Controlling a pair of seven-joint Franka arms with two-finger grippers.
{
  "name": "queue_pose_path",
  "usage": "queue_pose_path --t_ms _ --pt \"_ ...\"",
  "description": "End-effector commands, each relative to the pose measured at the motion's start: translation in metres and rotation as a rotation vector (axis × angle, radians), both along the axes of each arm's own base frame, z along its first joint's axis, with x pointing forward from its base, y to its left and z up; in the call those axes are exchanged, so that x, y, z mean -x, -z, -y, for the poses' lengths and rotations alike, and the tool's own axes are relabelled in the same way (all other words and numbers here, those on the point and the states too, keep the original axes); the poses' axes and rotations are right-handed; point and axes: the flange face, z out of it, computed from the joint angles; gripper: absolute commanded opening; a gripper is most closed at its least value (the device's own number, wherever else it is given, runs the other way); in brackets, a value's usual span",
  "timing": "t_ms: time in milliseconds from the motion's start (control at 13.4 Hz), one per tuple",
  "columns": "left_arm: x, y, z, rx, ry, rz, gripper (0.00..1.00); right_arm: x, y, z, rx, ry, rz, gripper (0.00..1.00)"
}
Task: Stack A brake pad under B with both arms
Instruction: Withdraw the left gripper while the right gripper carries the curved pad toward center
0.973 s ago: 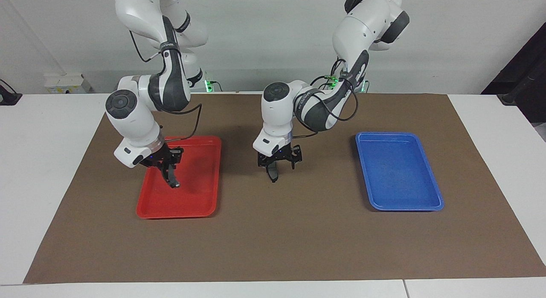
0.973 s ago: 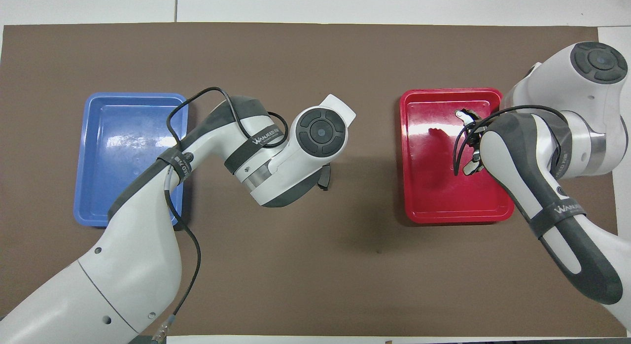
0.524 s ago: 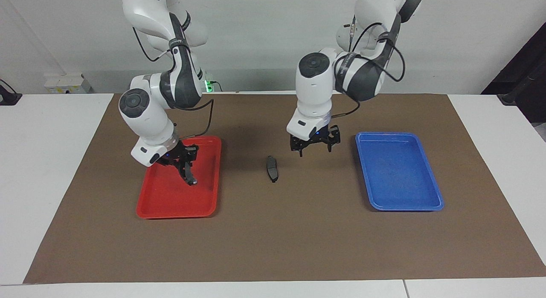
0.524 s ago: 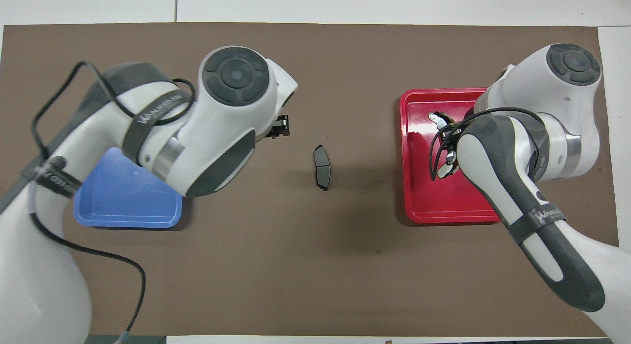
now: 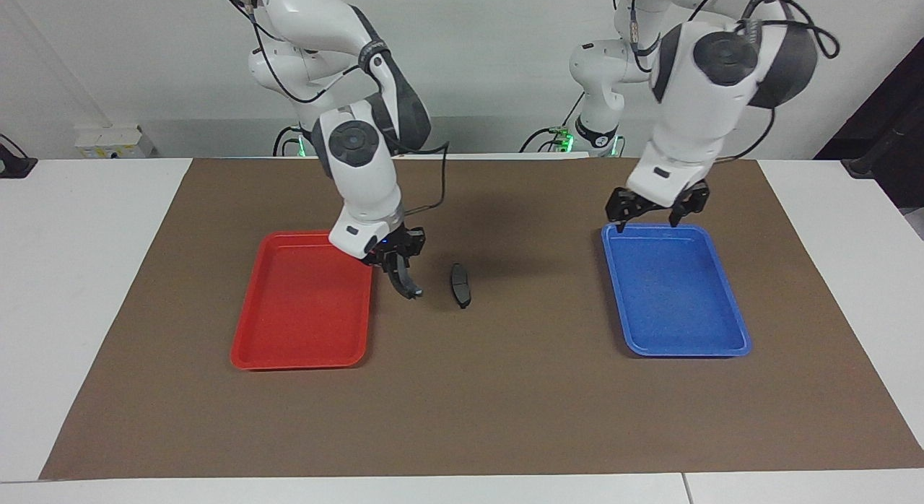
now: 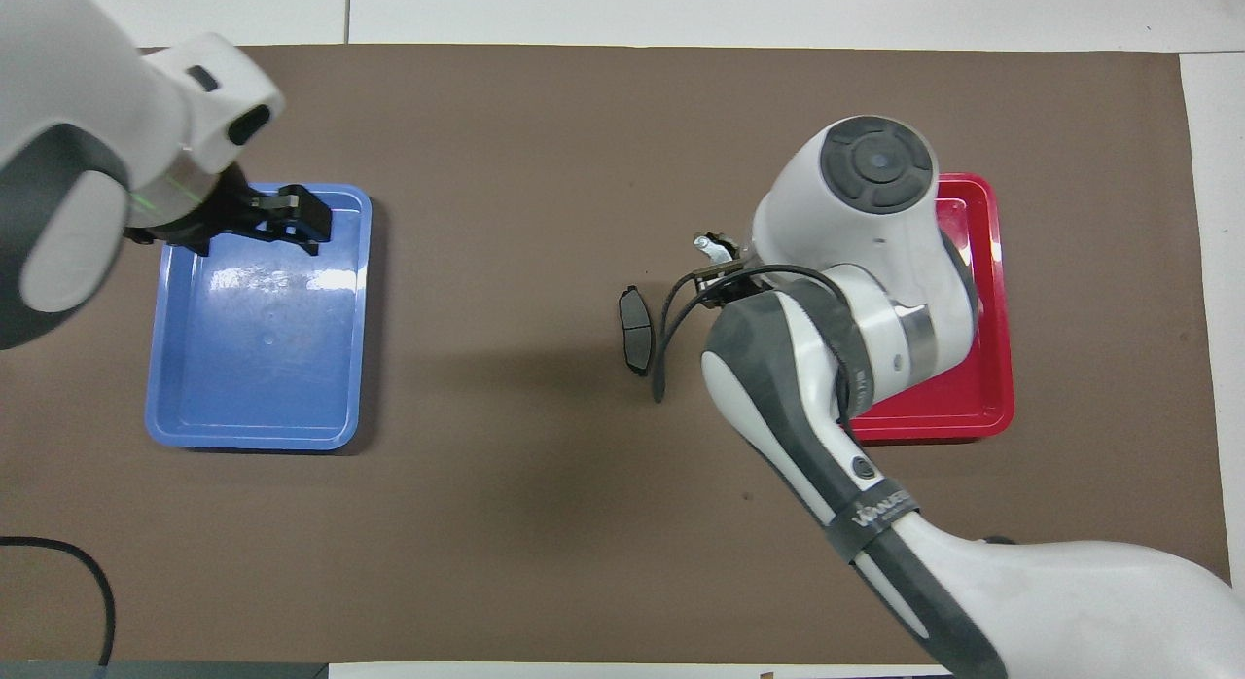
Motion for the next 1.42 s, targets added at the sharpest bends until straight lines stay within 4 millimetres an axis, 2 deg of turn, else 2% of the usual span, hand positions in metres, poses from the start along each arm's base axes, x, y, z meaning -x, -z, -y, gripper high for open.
queue_pose_path --t_ms 0,75,150,225,449,674,1348 --pt "0.010 -0.020 -0.064 0.048 0.020 -0.020 1.00 -0.023 0.024 -0.030 -0.012 0.049 0.007 0.00" --pt "0.014 -0.028 -0.082 0.049 0.033 -0.004 1.00 -0.023 0.031 -0.037 -0.020 0.043 0.021 0.00" --pt "0.015 -0.032 -0.089 0.049 0.036 0.003 1.00 -0.020 0.045 -0.048 -0.011 0.029 0.013 0.00" --pt "0.019 -0.040 -0.085 0.049 0.040 0.022 1.00 -0.015 0.056 -0.060 -0.005 0.012 0.001 0.00" --pt "0.038 -0.046 -0.072 0.048 0.032 0.047 1.00 -0.018 0.054 -0.069 -0.019 0.052 0.011 0.00" --pt "0.043 -0.045 -0.073 0.046 0.035 0.055 1.00 -0.011 0.068 -0.066 -0.004 0.048 -0.012 0.00" --pt "0.039 -0.041 -0.082 0.048 0.023 0.055 1.00 -0.004 0.077 -0.068 -0.012 0.045 -0.005 0.00"
